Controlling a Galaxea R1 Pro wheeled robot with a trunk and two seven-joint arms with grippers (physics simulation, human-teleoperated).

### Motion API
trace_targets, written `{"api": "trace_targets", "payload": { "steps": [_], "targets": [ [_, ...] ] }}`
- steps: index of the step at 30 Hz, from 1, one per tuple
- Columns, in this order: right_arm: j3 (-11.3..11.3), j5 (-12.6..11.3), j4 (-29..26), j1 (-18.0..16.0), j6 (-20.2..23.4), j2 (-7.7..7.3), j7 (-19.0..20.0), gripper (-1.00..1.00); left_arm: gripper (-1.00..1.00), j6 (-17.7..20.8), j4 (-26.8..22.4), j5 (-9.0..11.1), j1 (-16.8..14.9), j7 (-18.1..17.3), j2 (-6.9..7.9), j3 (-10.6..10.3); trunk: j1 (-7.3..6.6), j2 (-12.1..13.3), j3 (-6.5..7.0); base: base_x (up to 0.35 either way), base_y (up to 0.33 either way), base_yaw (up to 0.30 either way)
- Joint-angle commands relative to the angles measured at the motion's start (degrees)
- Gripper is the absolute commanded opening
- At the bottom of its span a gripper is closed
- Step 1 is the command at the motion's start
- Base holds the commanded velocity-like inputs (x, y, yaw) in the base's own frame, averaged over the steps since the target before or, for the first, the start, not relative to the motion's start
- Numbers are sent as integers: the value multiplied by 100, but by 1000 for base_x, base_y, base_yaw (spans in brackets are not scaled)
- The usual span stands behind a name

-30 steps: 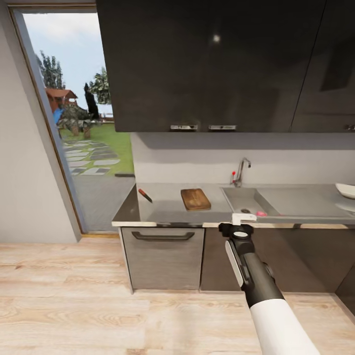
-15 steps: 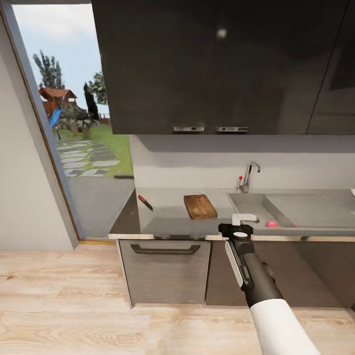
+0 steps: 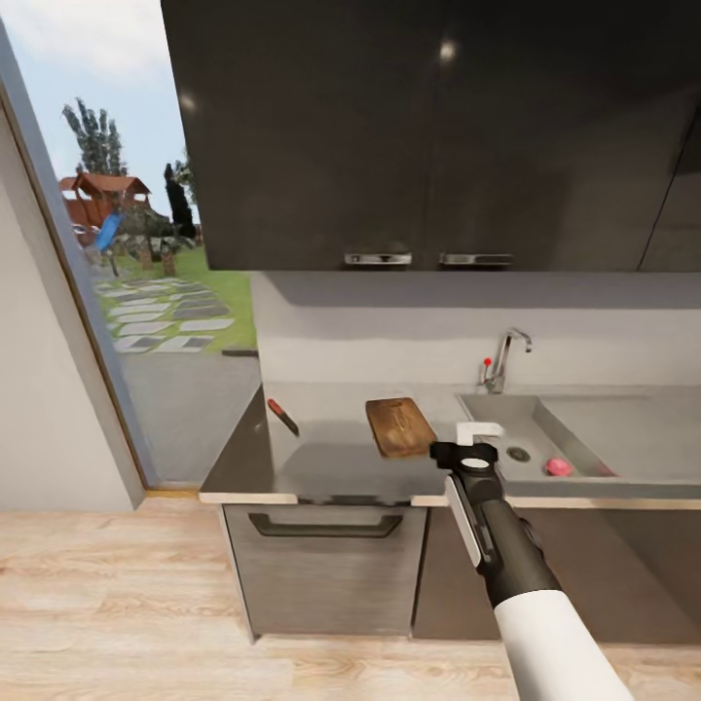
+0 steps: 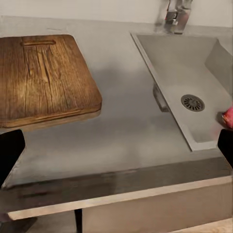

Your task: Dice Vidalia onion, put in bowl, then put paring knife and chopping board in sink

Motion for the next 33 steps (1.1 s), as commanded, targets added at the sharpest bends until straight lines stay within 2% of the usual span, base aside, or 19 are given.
{"api": "trace_targets", "payload": {
  "steps": [1, 6, 17, 23, 24, 25, 27, 28, 30, 31, 33],
  "targets": [
    [4, 55, -5, -2, 50, -5, 63, 100, 100, -11, -3, 22, 1, -1, -3, 8, 6, -5, -4, 319, 0, 0],
    [1, 55, -5, -2, 57, -26, 349, 100, 100, -11, -3, 22, 1, -1, -3, 8, 6, -5, -4, 319, 0, 0],
    [-16, 68, -10, -6, 228, -70, 619, 100, 100, -2, 1, 22, 1, 7, -1, 7, 6, -5, -4, 319, -23, 0],
    [-18, 72, 42, -182, 387, -112, 729, 100, 100, -2, 6, 22, 1, 8, -3, 1, 6, -5, -4, 319, -72, 0],
    [-18, 72, 384, -471, 426, -210, 802, 100, 100, -2, 6, 22, 2, 8, -3, 0, 6, -5, -4, 319, -82, 0],
    [-18, 72, 615, -636, 432, -245, 820, 100, 100, -2, 6, 22, 2, 8, -3, 0, 6, -5, -4, 319, -86, 0],
    [-18, 72, 1035, -932, 428, -278, 835, 100, 100, -2, 6, 22, 1, 8, -4, 0, 6, -5, -4, 319, -88, 0],
    [-18, 69, 1413, -1229, 420, -295, 844, 100, 100, -2, 6, 22, 1, 8, -4, 0, 6, -5, -4, 319, -92, 0],
    [-18, 66, 1738, -1538, 415, -303, 882, 100, 100, -2, 6, 22, 1, 8, -4, 0, 6, -5, -4, 318, -94, 0],
    [-22, 65, 2022, -1832, 413, -308, 983, 100, 100, -2, 6, 22, 1, 8, -4, 0, 6, -5, -4, 310, -95, 0],
    [-24, 64, 2273, -2101, 418, -306, 1160, 100, 100, -2, 6, 22, 1, 8, -4, 0, 6, -5, -4, 303, -95, 0]
  ]
}}
